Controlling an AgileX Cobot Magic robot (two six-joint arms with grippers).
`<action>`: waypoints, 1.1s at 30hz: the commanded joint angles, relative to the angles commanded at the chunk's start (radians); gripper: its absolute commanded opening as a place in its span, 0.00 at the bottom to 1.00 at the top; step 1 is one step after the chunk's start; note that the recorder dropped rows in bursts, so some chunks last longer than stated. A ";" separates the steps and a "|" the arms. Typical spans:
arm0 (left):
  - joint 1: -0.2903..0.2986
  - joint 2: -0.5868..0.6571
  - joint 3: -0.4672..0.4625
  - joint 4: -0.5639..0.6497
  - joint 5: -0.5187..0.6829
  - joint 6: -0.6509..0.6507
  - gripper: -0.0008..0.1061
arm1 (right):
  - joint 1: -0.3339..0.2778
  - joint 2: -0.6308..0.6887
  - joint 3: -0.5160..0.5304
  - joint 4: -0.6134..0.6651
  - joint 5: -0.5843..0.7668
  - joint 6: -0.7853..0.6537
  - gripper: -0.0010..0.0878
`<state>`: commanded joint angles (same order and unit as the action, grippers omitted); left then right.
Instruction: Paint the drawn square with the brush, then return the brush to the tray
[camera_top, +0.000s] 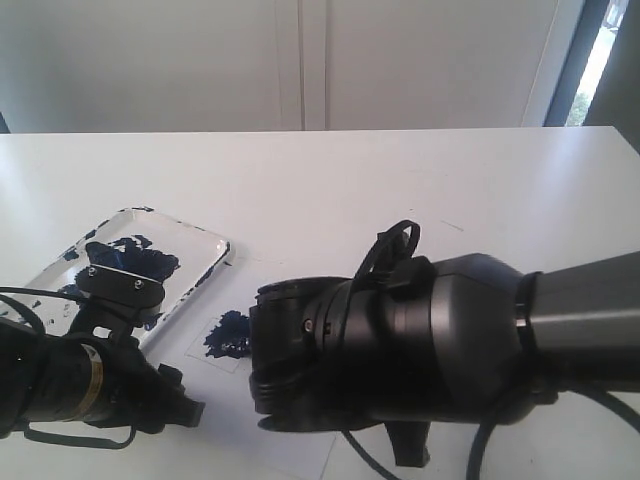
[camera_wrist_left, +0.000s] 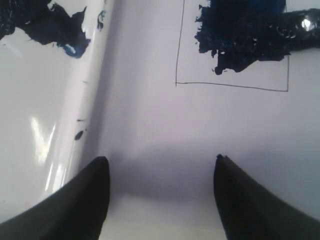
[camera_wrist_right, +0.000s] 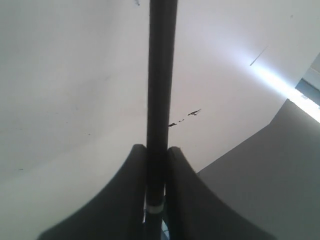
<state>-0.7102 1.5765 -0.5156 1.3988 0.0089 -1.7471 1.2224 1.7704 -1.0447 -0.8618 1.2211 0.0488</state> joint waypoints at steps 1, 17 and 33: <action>0.000 0.000 0.000 0.000 0.002 0.000 0.61 | -0.012 0.000 0.000 0.000 0.000 0.000 0.01; 0.000 0.000 0.000 0.000 0.029 0.000 0.61 | -0.008 -0.012 0.000 0.136 0.000 -0.002 0.01; 0.000 0.000 0.000 0.000 0.037 0.000 0.61 | 0.022 -0.013 0.000 0.092 0.000 -0.049 0.01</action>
<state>-0.7102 1.5765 -0.5156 1.3988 0.0459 -1.7471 1.2440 1.7573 -1.0447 -0.7700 1.2211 0.0000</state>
